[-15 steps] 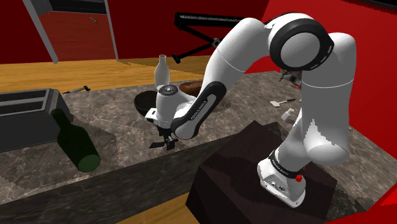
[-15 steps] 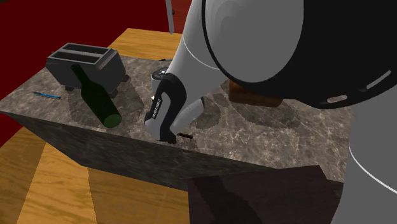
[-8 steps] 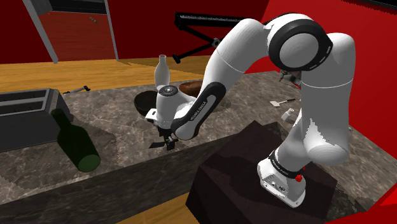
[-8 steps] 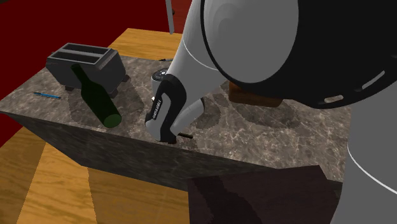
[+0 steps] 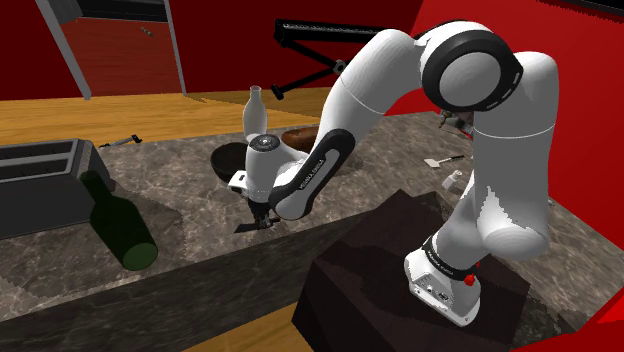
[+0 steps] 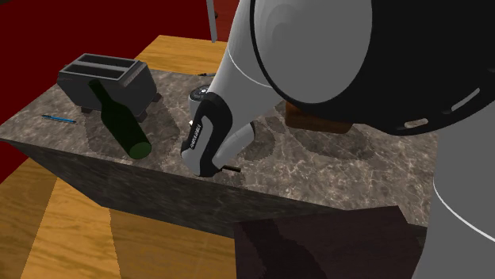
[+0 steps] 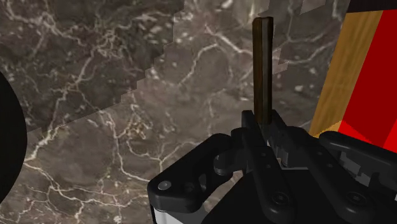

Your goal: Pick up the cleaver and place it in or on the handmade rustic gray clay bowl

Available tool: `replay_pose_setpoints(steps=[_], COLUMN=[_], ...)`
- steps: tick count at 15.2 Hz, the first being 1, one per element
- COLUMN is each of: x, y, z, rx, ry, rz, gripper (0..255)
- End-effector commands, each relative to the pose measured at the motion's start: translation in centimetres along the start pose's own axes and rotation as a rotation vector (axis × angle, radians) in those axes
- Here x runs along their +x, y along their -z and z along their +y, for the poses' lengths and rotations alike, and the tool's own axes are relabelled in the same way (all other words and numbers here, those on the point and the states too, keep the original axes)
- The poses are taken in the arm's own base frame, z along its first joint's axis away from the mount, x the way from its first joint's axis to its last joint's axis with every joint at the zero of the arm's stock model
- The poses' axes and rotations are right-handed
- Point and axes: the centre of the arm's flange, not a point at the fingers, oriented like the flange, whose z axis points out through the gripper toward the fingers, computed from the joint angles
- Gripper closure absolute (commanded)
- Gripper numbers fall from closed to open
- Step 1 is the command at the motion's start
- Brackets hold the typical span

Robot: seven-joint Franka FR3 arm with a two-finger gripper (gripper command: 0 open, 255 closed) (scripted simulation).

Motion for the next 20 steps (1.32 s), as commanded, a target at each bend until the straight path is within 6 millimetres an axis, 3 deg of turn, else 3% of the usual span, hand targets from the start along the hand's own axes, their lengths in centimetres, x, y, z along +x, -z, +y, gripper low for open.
replay_pose_setpoints(steps=[1, 20], x=[0.0, 0.1], y=[0.0, 9.5], z=[0.0, 0.3], rx=[0.0, 0.0], ry=[0.0, 0.0], rz=[0.0, 0.0], gripper=[255, 255])
